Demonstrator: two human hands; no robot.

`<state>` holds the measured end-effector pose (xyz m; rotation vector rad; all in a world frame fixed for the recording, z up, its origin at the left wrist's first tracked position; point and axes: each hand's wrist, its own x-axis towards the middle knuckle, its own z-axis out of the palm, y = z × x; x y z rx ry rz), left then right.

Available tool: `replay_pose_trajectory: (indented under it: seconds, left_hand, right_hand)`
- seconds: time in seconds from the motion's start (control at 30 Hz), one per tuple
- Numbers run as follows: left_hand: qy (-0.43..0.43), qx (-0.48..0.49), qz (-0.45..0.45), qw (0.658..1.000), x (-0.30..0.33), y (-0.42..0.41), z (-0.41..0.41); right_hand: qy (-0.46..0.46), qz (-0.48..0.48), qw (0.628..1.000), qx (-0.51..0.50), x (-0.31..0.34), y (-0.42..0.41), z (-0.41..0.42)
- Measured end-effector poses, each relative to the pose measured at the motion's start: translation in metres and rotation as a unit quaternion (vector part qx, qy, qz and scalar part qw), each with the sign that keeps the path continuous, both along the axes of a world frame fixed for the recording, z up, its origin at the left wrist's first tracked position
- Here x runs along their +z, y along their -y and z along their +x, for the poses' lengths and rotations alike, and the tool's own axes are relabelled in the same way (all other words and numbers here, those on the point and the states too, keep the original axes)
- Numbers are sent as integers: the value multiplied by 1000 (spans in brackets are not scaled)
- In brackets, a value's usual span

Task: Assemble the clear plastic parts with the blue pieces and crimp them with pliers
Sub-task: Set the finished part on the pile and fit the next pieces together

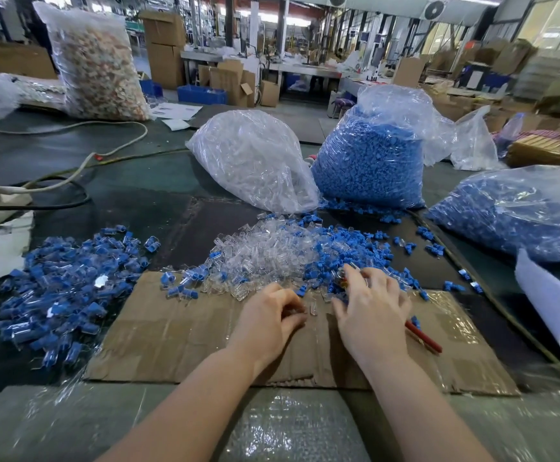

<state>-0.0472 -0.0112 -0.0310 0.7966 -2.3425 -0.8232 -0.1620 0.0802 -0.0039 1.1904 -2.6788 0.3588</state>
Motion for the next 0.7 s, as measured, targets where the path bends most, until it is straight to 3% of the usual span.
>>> replay_pose_trajectory:
  seconds: [0.23,0.7]
  left_hand:
    - [-118,94,74,986,-5,5,4]
    - [-111,102,78,986,-4,4,5]
  right_hand:
    - [-8,5,993,114,-10,28,10]
    - [-23,87,988,125,0,49,6]
